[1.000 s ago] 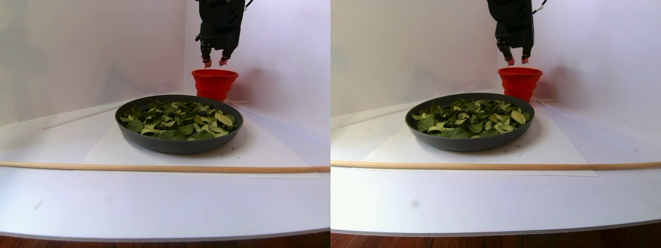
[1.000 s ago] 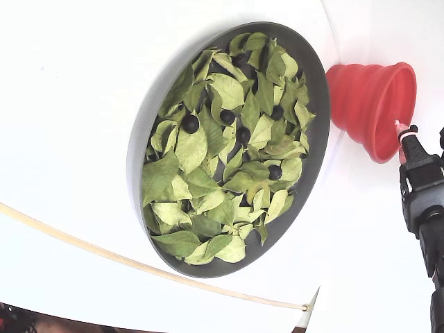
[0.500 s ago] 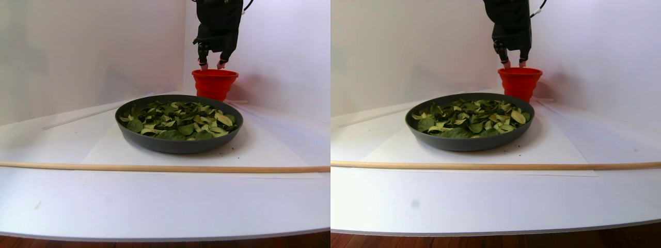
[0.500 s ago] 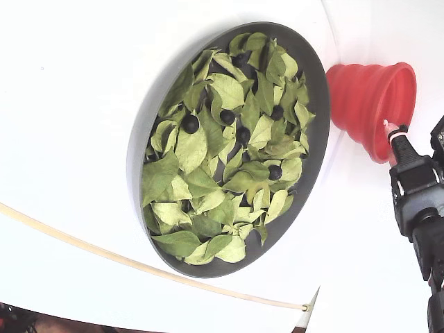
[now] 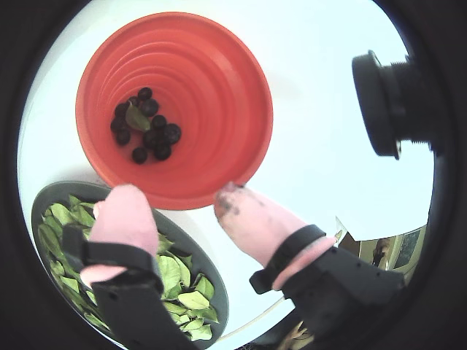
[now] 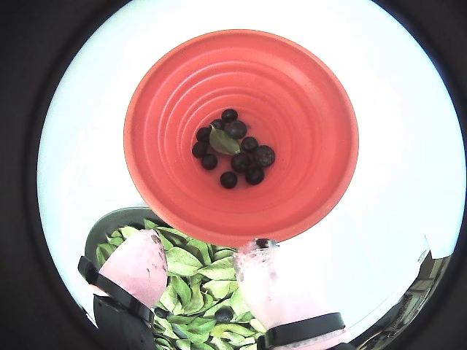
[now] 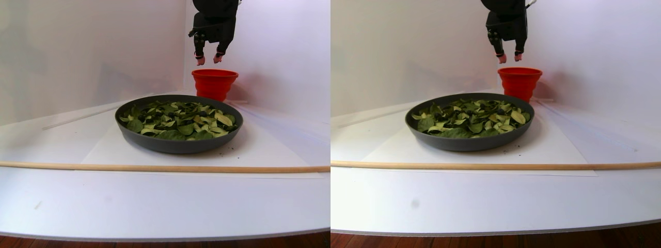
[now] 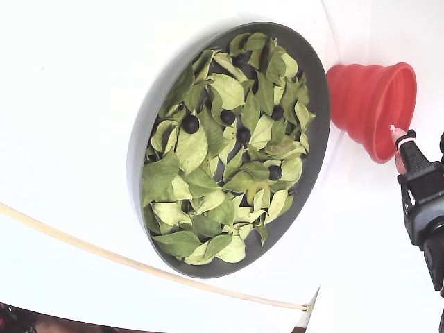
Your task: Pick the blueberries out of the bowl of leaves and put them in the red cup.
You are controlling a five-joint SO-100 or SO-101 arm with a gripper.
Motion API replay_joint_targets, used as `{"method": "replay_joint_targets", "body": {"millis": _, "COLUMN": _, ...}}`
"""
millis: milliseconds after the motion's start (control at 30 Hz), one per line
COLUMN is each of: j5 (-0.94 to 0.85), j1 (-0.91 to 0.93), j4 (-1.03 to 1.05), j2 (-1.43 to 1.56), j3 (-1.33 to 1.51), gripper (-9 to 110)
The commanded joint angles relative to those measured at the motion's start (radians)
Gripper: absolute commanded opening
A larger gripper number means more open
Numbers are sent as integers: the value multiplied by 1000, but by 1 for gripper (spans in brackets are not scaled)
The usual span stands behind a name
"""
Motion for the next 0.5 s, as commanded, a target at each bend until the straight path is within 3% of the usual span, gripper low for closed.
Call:
{"method": "replay_joint_targets", "body": {"millis": 0, "j5": -5, "j1": 0, "j4": 26, "j2": 144, "j3": -14, "gripper": 17}}
{"method": "replay_joint_targets", "body": {"millis": 467, "j5": 14, "j1": 2, "j4": 61, "j2": 196, "j3": 126, "gripper": 17}}
